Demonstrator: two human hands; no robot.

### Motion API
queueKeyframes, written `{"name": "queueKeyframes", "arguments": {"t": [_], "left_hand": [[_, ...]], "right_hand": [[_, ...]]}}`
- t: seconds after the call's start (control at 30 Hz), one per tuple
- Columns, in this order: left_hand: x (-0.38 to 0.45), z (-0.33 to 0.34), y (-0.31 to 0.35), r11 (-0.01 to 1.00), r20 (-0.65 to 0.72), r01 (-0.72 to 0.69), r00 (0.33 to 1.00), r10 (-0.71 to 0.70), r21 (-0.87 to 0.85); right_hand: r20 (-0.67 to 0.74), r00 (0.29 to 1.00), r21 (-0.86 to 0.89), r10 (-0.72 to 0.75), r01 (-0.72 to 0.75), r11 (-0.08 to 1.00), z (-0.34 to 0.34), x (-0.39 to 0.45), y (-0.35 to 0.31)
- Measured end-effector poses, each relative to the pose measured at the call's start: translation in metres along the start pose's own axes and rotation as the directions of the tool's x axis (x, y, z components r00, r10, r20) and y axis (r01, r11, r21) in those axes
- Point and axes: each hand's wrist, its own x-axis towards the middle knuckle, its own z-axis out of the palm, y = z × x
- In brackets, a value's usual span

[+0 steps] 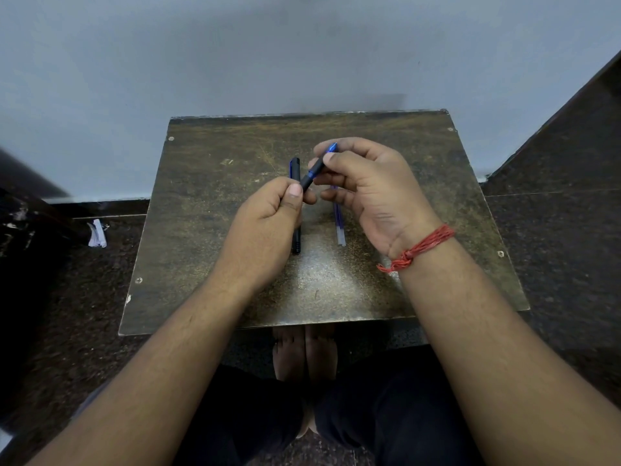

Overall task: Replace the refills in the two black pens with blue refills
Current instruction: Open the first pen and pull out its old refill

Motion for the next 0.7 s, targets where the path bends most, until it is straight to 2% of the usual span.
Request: {"name": "queueKeyframes", "arguments": {"t": [0.27,0.43,0.53,0.63,0.7], "left_hand": [[0.002,0.001,-0.004,0.999,0.032,-0.004,0.999,0.005,-0.047],[0.002,0.002,-0.006,0.999,0.045,-0.012,0.999,0.015,-0.050],[0.003,0.002,-0.007,0.998,0.045,-0.012,0.999,0.014,-0.061],[0.004,0.001,-0.008,0.997,0.036,-0.008,0.999,0.011,-0.076],[0.004,0.000,-0.009,0.998,0.026,-0.014,1.000,0.016,-0.064]], "right_hand": [[-0.023,1.000,0.185,0.007,-0.003,0.983,-0.008,0.001,-0.005],[-0.135,0.990,0.242,-0.048,0.080,0.967,-0.013,0.004,-0.006],[-0.263,0.960,0.287,-0.099,0.176,0.942,-0.020,0.007,-0.010],[-0.381,0.910,0.148,-0.161,0.232,0.961,-0.032,0.011,-0.013],[-0.418,0.875,-0.104,-0.243,0.220,0.970,-0.042,0.014,-0.012]]}}
